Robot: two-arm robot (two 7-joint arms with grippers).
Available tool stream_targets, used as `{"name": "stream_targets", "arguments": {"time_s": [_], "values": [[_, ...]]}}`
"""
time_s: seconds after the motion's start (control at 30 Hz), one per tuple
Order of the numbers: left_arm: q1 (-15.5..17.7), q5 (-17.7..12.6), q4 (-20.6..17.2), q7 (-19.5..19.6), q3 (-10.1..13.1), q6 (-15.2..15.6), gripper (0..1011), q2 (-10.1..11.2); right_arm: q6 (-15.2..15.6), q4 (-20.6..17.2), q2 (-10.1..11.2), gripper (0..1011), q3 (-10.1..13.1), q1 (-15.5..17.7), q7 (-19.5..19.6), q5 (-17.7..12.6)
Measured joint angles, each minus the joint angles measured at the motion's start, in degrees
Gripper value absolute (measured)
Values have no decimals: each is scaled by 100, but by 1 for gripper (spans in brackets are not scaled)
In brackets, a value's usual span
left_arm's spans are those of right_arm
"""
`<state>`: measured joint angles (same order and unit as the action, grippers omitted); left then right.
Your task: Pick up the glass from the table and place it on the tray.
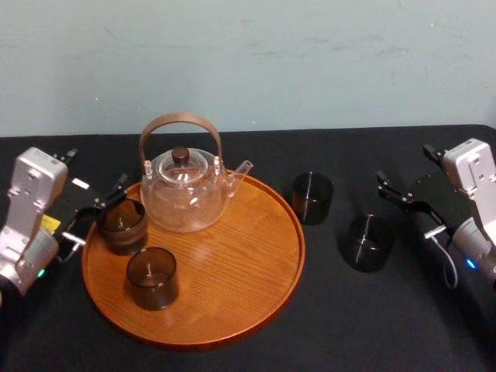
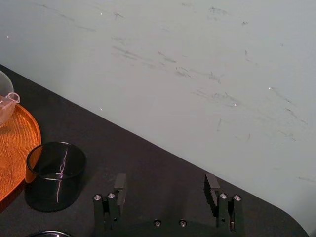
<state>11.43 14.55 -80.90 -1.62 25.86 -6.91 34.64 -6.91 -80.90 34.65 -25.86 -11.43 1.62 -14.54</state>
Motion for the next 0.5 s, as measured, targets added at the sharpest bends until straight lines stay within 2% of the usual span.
{"name": "stream_targets", "arguments": {"time_s": [0.5], "values": [[0,0,0,0,0,0,1002,0,0,0,0,1003,0,0,0,0]]}}
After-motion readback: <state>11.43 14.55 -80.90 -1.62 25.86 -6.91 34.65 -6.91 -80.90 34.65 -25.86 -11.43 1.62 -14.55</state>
